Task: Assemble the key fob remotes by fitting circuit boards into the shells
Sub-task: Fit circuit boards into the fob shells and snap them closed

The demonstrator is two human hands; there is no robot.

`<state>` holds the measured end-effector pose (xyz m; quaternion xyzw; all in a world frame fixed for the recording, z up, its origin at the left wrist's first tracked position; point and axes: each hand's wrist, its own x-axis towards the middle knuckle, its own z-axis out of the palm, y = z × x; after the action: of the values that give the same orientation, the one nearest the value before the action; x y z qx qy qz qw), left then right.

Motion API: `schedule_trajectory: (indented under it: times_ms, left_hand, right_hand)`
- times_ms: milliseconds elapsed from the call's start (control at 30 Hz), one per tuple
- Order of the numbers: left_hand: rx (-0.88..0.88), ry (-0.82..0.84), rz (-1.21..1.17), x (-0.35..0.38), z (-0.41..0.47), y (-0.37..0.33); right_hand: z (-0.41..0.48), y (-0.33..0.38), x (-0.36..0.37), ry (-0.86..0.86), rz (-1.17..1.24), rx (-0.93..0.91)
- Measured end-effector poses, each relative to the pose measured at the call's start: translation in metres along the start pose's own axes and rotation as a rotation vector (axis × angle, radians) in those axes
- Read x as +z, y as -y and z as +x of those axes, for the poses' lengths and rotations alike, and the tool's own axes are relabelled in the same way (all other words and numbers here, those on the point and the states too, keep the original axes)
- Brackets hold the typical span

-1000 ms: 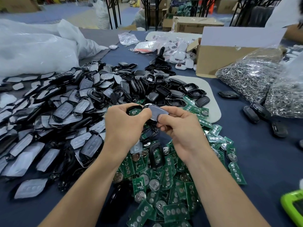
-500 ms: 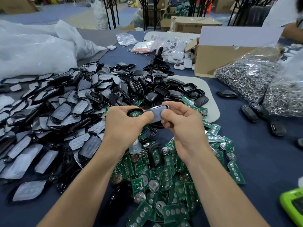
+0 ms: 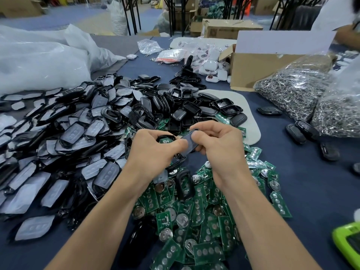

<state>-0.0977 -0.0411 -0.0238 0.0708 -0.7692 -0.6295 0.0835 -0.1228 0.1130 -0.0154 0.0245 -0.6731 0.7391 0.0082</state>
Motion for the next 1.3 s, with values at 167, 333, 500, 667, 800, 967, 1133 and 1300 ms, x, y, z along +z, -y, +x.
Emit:
schedule_trajectory:
  times_ms: [167, 333, 500, 667, 800, 967, 1133, 1300]
  left_hand:
    - [0.01, 0.043, -0.02, -0.002, 0.0, -0.001]
    - [-0.036, -0.004, -0.075, -0.001, 0.001, 0.001]
    - [0.024, -0.029, -0.018, 0.003, -0.002, -0.001]
    - [0.014, -0.049, -0.045, 0.002, -0.001, -0.003]
    - [-0.052, 0.047, -0.236, -0.004, 0.001, -0.005]
    - [-0.111, 0.186, -0.369, -0.006, 0.0, -0.006]
    - [-0.053, 0.056, -0.365, 0.001, -0.003, -0.009]
    - [-0.036, -0.177, -0.336, -0.003, -0.004, -0.009]
  right_hand:
    - [-0.002, 0.0, 0.001, -0.018, 0.005, -0.014]
    - [-0.002, 0.0, -0.001, 0.128, 0.1, 0.139]
    - [-0.001, -0.003, 0.0, -0.01, 0.094, 0.083]
    - [0.001, 0.003, -0.007, 0.125, 0.286, 0.201]
    - [-0.001, 0.005, -0.01, 0.416, 0.522, 0.324]
    - [-0.002, 0.003, -0.006, 0.524, 0.556, 0.305]
    - [-0.002, -0.001, -0.005, 0.45, 0.612, 0.359]
    - [0.002, 0.002, -0.009, 0.363, 0.592, 0.427]
